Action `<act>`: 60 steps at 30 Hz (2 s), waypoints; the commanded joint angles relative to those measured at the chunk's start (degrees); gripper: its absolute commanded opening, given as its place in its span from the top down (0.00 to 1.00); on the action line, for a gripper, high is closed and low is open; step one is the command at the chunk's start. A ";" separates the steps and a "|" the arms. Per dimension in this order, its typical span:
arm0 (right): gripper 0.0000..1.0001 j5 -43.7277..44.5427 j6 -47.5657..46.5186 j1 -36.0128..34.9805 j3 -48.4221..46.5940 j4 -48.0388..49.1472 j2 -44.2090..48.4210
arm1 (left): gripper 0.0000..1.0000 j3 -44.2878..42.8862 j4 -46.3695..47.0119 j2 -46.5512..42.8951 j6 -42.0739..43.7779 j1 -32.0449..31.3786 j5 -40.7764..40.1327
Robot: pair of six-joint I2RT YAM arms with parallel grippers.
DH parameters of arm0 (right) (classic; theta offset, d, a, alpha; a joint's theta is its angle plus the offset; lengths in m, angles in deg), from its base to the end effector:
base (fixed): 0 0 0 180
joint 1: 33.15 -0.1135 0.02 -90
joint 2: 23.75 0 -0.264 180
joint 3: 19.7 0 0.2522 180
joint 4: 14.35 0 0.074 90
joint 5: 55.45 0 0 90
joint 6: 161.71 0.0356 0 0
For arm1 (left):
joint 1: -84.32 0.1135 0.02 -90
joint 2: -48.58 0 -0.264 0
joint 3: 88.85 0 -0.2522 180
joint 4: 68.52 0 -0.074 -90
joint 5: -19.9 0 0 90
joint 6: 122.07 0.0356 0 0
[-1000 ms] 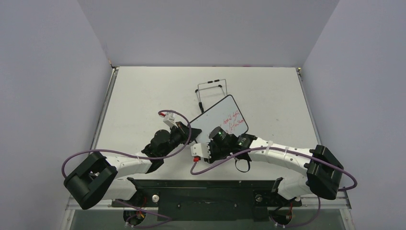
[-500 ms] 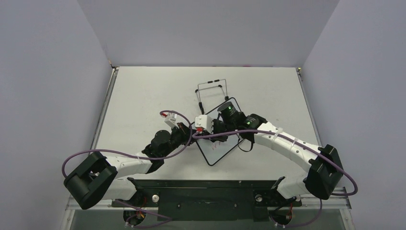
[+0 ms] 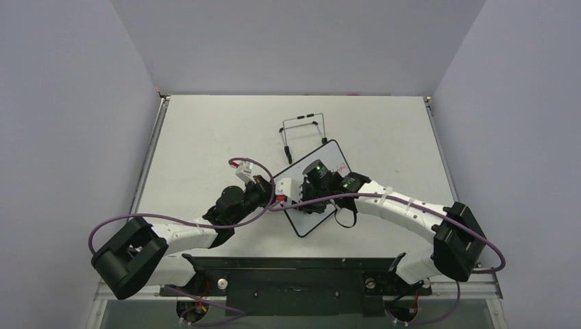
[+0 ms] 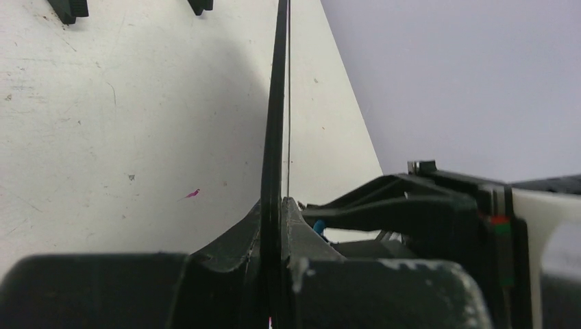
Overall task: Erase the whiteboard
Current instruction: Erase the whiteboard at the center of the board.
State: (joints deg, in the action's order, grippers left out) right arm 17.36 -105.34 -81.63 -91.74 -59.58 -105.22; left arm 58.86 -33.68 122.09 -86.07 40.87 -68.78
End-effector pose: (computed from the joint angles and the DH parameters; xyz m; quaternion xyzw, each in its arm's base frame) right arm 0.1858 0.2257 0.2452 -0.6530 0.6806 0.1800 0.2792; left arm 0.1763 -0.1682 0.1883 -0.0609 0.7429 -0.5067 0.4333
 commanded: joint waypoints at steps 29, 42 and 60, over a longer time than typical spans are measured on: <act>1.00 4.63 -0.06 1.08 2.12 3.10 0.50 | 1.00 -2.19 10.97 0.05 -1.63 -0.20 2.03; 1.00 2.35 0.97 -2.93 -1.41 3.70 -2.38 | 1.00 -2.72 11.14 0.65 -1.77 -0.28 2.43; 1.00 7.24 1.70 1.15 -7.15 2.32 -4.19 | 1.00 -2.36 11.17 0.32 -1.84 -0.15 2.76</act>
State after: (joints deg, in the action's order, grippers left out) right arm 23.32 -105.47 -78.86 -93.58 -59.53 -107.95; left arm 58.86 -32.29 123.45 -86.49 41.49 -69.74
